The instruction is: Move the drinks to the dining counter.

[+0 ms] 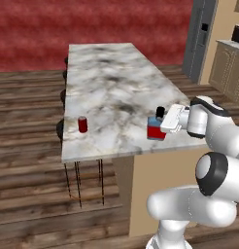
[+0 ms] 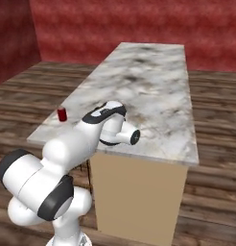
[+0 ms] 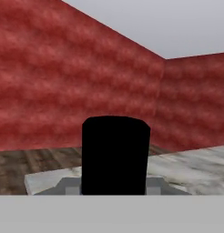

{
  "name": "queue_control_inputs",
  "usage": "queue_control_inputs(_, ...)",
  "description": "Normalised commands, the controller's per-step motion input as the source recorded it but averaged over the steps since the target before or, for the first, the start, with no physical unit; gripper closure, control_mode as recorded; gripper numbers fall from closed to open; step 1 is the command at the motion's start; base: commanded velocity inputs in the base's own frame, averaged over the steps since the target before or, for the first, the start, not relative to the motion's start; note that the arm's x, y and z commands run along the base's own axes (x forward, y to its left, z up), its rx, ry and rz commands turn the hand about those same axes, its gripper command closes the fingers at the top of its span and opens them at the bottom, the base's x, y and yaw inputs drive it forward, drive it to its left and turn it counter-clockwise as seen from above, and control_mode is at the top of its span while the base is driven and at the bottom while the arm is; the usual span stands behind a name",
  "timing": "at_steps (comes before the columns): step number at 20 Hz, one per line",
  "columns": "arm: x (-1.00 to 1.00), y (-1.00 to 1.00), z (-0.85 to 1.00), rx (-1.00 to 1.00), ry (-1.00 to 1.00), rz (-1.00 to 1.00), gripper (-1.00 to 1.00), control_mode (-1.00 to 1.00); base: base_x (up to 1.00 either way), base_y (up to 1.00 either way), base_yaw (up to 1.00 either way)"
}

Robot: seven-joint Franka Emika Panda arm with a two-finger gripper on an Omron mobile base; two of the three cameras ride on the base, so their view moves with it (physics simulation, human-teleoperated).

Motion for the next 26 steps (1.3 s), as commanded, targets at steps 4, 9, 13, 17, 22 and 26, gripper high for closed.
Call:
queue_control_inputs(4,0.0,0.0,0.0,0.0,0.0,0.0,1.0,1.0,0.0,0.81,0.0)
queue_control_inputs(9,0.0,0.0,0.0,0.0,0.0,0.0,1.0,1.0,0.0,0.69,-0.01)
queue_control_inputs(13,0.0,0.0,0.0,0.0,0.0,0.0,1.0,1.0,0.0,0.6,-0.01)
queue_control_inputs(17,0.0,0.0,0.0,0.0,0.0,0.0,1.0,1.0,0.0,0.1,0.0)
queue_control_inputs(22,0.0,0.0,0.0,0.0,0.0,0.0,1.0,1.0,0.22,0.02,0.0)
queue_control_inputs(26,0.0,0.0,0.0,0.0,0.0,0.0,1.0,1.0,0.39,0.0,0.0)
